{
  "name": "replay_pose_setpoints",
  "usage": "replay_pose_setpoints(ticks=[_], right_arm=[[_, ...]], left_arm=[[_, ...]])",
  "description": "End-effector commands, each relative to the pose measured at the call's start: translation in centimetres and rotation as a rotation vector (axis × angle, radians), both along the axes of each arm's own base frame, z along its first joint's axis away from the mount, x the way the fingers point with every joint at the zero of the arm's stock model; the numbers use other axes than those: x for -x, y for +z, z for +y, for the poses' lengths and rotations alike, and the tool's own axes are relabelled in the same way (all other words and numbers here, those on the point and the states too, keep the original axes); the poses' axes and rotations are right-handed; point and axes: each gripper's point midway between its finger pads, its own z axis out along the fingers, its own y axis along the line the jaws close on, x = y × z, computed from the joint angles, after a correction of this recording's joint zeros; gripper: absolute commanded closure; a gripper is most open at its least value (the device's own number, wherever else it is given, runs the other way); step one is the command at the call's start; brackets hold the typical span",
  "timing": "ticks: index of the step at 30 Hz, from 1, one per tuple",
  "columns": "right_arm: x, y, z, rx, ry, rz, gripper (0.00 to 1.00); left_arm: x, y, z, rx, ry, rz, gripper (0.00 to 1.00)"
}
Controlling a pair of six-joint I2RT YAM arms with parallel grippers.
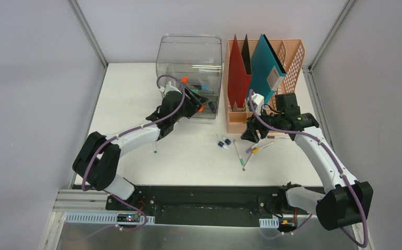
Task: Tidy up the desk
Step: Place the stationery in the drawer, then pick up the stationery from the center of the board.
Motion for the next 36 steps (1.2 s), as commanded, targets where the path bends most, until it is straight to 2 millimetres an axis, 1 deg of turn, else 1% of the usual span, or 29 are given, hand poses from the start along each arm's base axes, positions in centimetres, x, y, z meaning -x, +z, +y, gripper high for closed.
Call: replay_pose_setpoints(ticks=[1,2,5,9,10,18,21,25,26,30,33,36], right_arm=[[-0.4,0.8,0.0,0.004,0.011,-0.056,0.41],[-0.4,0.8,-0.1,0.005,0.010,-0.055,0.41],[-0.4,0.8,-0.1,0.006,0.010,-0.058,0.41],[-0.4,0.8,-0.2,0.010,0.008,-0.060,0.41],[-0.4,0.8,-0.2,0.010,0.008,-0.061,0.41],[-0.5,0.7,-0.2,0.013,0.007,-0.062,0.41],[-0.5,0.6,-0.2,0.015,0.007,-0.058,0.41],[-0.5,0.5,-0.2,0.017,0.006,-0.059,0.41],[-0.5,0.5,-0.2,0.017,0.006,-0.058,0.41],[-0.5,0.5,-0.2,0.016,0.007,-0.058,0.40],[-0.5,0.6,-0.2,0.017,0.006,-0.060,0.41],[-0.6,0.6,-0.2,0.018,0.006,-0.062,0.41]], left_arm=[[3.3,5.5,-3.2,0.003,-0.363,-0.363,0.39],[4.1,5.8,-3.7,0.005,-0.422,-0.414,0.37],[6.5,6.0,-4.7,0.012,-0.571,-0.510,0.33],[8.9,4.9,-5.3,0.005,-0.717,-0.509,0.29],[9.3,4.6,-5.4,0.004,-0.736,-0.501,0.29],[11.0,2.0,-5.7,-0.041,-0.810,-0.410,0.26],[11.8,0.5,-6.3,-0.108,-0.834,-0.379,0.26],[12.7,-1.0,-7.2,-0.243,-0.883,-0.383,0.26],[12.9,-1.0,-7.5,-0.283,-0.902,-0.404,0.25],[13.9,-2.7,-8.3,-0.460,-1.034,-0.515,0.25],[14.1,-4.0,-8.7,-0.543,-1.142,-0.602,0.25],[14.0,-5.2,-9.1,-0.586,-1.226,-0.640,0.23]])
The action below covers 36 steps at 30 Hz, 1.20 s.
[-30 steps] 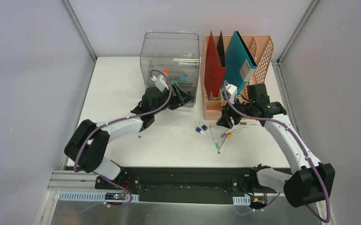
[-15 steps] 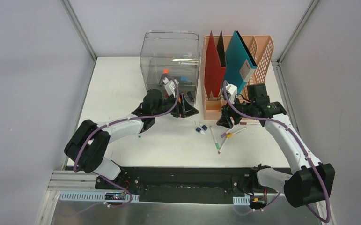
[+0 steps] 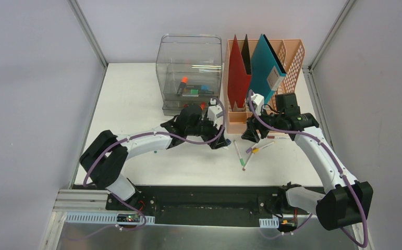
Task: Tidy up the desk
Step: Pick up the stationery from the center of the board.
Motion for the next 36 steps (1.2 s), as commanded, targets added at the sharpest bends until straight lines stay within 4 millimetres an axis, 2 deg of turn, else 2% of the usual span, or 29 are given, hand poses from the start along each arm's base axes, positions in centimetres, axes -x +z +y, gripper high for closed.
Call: replay_pose_setpoints(ticks=[1,9,18,23,30,36], right_arm=[[-0.3,0.7,0.1,-0.003,0.012,-0.049,0.40],[-0.3,0.7,0.1,-0.003,0.013,-0.047,0.40],[-0.3,0.6,0.1,-0.002,0.014,-0.042,0.40],[-0.3,0.6,0.1,-0.001,0.014,-0.041,0.40],[-0.3,0.6,0.1,-0.001,0.014,-0.041,0.40],[-0.3,0.6,0.1,-0.001,0.014,-0.042,0.40]], left_arm=[[-0.6,-1.7,-0.4,-0.104,-0.174,-0.164,0.23],[-1.7,-4.9,-1.2,-0.241,-0.303,-0.158,0.31],[-1.5,-7.1,-2.2,-0.261,-0.397,-0.181,0.36],[-2.3,-8.1,-2.4,-0.295,-0.383,-0.199,0.35],[-2.4,-9.3,-2.6,-0.338,-0.385,-0.222,0.36],[-2.7,-10.7,-2.2,-0.423,-0.361,-0.265,0.46]])
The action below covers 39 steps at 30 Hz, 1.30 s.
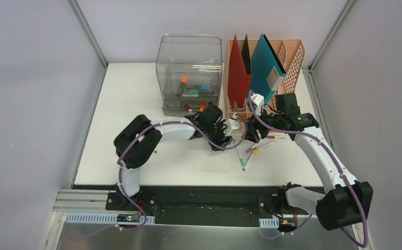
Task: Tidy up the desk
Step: Pick up the stationery from the center of the board.
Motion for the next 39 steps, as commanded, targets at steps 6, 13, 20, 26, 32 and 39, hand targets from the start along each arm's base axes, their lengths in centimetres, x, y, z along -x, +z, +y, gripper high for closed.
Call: replay_pose_setpoints(ticks=[6,13,20,26,32,39], right_arm=[[-0.3,0.6,0.1,-0.004,0.015,-0.040,0.40],[-0.3,0.6,0.1,-0.004,0.015,-0.039,0.40],[-0.3,0.6,0.1,-0.003,0.014,-0.040,0.41],[-0.3,0.6,0.1,0.000,0.012,-0.040,0.40],[-0.3,0.6,0.0,0.001,0.012,-0.043,0.40],[-0.3,0.7,0.0,0.000,0.012,-0.046,0.40]], left_arm=[[-0.5,-0.9,-0.4,-0.076,-0.008,-0.134,0.59],[0.4,-1.8,0.4,-0.121,-0.005,-0.154,0.76],[1.5,-1.3,1.3,-0.102,0.020,-0.143,0.93],[2.3,0.2,1.9,-0.033,0.084,-0.129,1.00],[2.7,1.6,3.1,0.049,0.214,-0.121,1.00],[1.1,3.5,5.8,0.103,0.462,-0.180,1.00]])
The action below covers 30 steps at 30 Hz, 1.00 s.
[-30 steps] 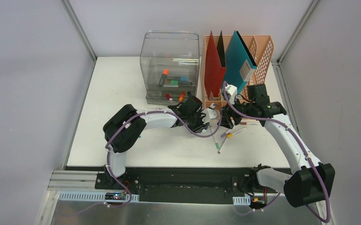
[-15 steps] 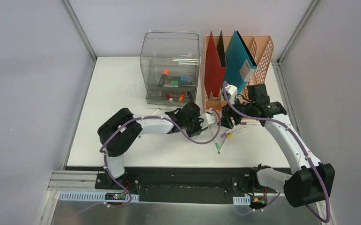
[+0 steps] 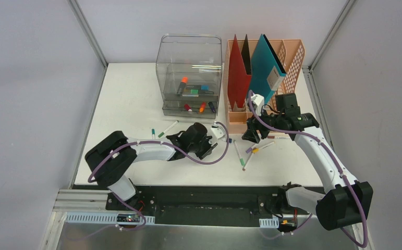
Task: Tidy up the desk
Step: Pick up the stationery from the center of the board, then place the stationery in the drawer.
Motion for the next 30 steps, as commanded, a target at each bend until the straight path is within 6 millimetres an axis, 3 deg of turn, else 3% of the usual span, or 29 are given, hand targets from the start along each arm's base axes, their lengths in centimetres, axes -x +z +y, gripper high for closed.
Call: replay_pose_setpoints(ticks=[1,9,16,22,30], right_arm=[[-0.5,0.8,0.1,-0.006,0.009,-0.052,0.40],[-0.5,0.7,0.1,-0.006,0.009,-0.052,0.40],[-0.5,0.7,0.1,-0.005,0.008,-0.053,0.40],[-0.5,0.6,0.2,-0.007,0.010,-0.046,0.40],[-0.6,0.5,0.1,-0.003,0.008,-0.046,0.40]], left_arm=[[-2.2,4.1,0.6,0.113,0.183,-0.107,1.00],[-4.0,9.5,2.8,0.150,0.200,-0.306,1.00],[-7.2,13.7,4.7,0.137,0.218,-0.464,1.00],[-10.3,16.8,6.0,0.025,0.216,-0.566,1.00],[-13.5,17.4,6.6,-0.158,0.216,-0.621,1.00]])
